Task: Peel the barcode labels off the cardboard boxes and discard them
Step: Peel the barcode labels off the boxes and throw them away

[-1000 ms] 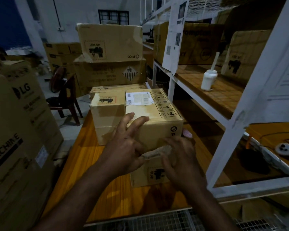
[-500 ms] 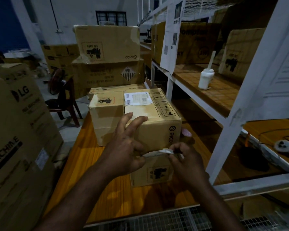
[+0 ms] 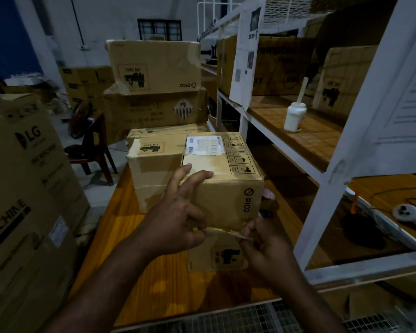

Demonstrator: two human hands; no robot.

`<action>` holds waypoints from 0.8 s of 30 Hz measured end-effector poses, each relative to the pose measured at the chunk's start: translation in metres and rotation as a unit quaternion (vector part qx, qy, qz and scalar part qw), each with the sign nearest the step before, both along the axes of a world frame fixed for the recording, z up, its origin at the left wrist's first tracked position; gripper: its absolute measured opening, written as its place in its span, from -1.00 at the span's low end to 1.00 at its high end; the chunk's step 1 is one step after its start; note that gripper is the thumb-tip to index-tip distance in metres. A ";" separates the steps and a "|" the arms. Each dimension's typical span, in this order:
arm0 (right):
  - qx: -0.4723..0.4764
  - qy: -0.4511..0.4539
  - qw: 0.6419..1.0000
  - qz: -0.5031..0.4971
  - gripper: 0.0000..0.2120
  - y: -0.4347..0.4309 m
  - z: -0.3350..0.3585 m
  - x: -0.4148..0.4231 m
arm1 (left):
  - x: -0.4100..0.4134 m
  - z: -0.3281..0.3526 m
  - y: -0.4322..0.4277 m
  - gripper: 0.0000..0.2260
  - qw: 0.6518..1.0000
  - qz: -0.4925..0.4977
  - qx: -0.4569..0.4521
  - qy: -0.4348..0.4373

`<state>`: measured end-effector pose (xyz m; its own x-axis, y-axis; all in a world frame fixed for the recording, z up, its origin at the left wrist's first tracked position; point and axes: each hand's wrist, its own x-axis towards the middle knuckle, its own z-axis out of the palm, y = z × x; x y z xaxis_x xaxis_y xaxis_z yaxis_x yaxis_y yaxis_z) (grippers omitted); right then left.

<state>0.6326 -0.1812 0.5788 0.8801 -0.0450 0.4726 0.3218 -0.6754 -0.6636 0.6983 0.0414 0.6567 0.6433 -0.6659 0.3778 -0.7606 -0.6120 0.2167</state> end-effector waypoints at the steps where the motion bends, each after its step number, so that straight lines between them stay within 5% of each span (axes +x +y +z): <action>1: 0.004 0.016 1.000 0.010 -0.80 0.001 0.000 -0.002 | 0.001 0.000 0.001 -0.94 1.000 -0.003 0.001 0.000; 4: 0.045 0.049 0.997 0.036 -0.73 0.000 0.006 -0.007 | 0.004 0.000 0.006 -0.93 0.999 -0.026 -0.028 0.021; 7: 0.129 0.019 0.991 -0.042 -0.47 -0.005 0.012 -0.008 | 0.009 0.005 0.013 -0.87 0.981 -0.064 -0.131 0.130; 9: 0.177 0.026 0.980 -0.086 -0.34 -0.008 0.009 -0.004 | 0.008 0.012 0.015 -0.83 0.929 -0.094 -0.256 0.249; 11: 0.179 0.088 0.977 -0.079 -0.34 -0.005 0.009 0.001 | 0.009 0.017 0.014 -0.75 0.838 -0.086 -0.415 0.344; 13: 0.221 0.163 0.961 -0.040 -0.43 0.004 0.010 0.008 | 0.015 0.018 0.007 -0.74 0.802 -0.031 -0.510 0.309; 18: 0.195 0.161 0.965 -0.074 -0.65 0.019 0.030 0.019 | 0.014 0.027 -0.036 -0.93 0.802 0.081 -0.559 0.195; 24: 0.047 0.056 0.987 -0.143 -0.48 0.013 0.090 0.006 | 0.008 0.098 -0.045 -0.84 0.812 0.108 -0.553 0.155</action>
<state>0.6384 -0.1679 0.6691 0.8716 -0.3375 0.3556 0.0487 -0.6621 -0.7478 0.7061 -0.0032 0.7550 0.8779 0.1112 0.4658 -0.4660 -0.0257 0.8844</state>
